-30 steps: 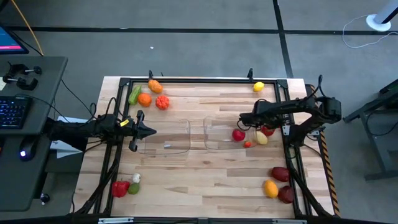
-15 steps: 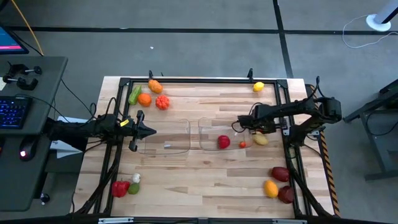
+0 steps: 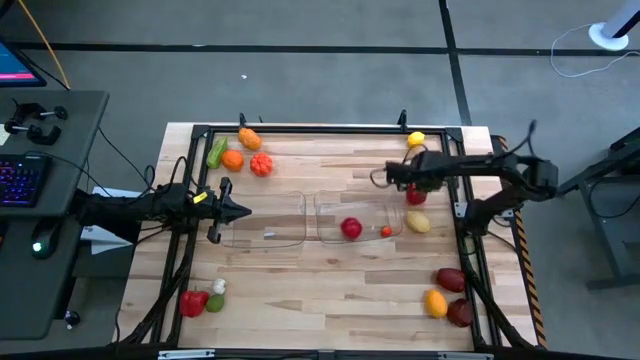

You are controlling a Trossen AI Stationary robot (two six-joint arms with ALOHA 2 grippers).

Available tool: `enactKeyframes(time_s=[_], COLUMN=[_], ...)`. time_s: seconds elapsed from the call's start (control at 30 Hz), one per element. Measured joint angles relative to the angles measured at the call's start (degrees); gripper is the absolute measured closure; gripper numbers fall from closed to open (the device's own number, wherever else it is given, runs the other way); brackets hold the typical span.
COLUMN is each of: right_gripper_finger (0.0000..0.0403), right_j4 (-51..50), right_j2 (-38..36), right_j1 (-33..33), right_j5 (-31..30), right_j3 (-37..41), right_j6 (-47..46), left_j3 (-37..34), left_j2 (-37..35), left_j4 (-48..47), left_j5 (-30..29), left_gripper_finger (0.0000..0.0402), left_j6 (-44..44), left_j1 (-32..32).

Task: Sort produce into baskets
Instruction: Put the red tomato into the right transparent bin

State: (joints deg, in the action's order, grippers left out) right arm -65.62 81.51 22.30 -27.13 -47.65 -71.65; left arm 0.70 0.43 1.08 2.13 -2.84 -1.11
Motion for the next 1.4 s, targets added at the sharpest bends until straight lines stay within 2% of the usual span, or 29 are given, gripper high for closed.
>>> enactKeyframes(time_s=[0.13,0.27,0.53,0.67,0.87,0.97,1.07,1.2,1.4], right_gripper_finger=[0.0403,0.0403,0.0392,0.035,0.0238,0.0183,0.0144,0.0121,0.0119], right_j4=[6.5,8.3,2.5,0.6,0.5,1.3,2.9,6.6,16.1], right_j2=[-4.0,-7.5,-14.2,-16.5,-16.6,-16.6,-16.6,-16.6,-16.6], right_j1=[5.6,10.2,12.2,12.0,12.2,12.7,13.0,13.0,12.9], right_j5=[-1.1,-1.4,7.7,12.2,19.3,24.2,28.0,28.3,28.4], right_j3=[-1.5,-3.9,-6.6,-6.6,-6.2,-2.8,1.5,5.8,7.0], right_j6=[9.8,19.0,25.6,25.5,24.5,22.1,18.4,13.5,12.1], left_j3=[0.0,0.0,0.0,0.0,0.0,0.0,0.0,0.0,0.0], left_j2=[0.0,0.0,0.0,0.0,0.0,0.0,0.0,0.0,0.0], left_j4=[0.0,0.0,0.0,0.0,0.0,0.0,0.0,0.0,0.0], left_j5=[0.0,0.0,0.0,0.0,0.0,0.0,0.0,0.0,0.0], left_gripper_finger=[0.0401,0.0401,0.0401,0.0401,0.0401,0.0401,0.0401,0.0401,0.0401], left_j6=[0.0,0.0,0.0,0.0,0.0,0.0,0.0,0.0,0.0], left_j1=[0.0,0.0,0.0,0.0,0.0,0.0,0.0,0.0,0.0])
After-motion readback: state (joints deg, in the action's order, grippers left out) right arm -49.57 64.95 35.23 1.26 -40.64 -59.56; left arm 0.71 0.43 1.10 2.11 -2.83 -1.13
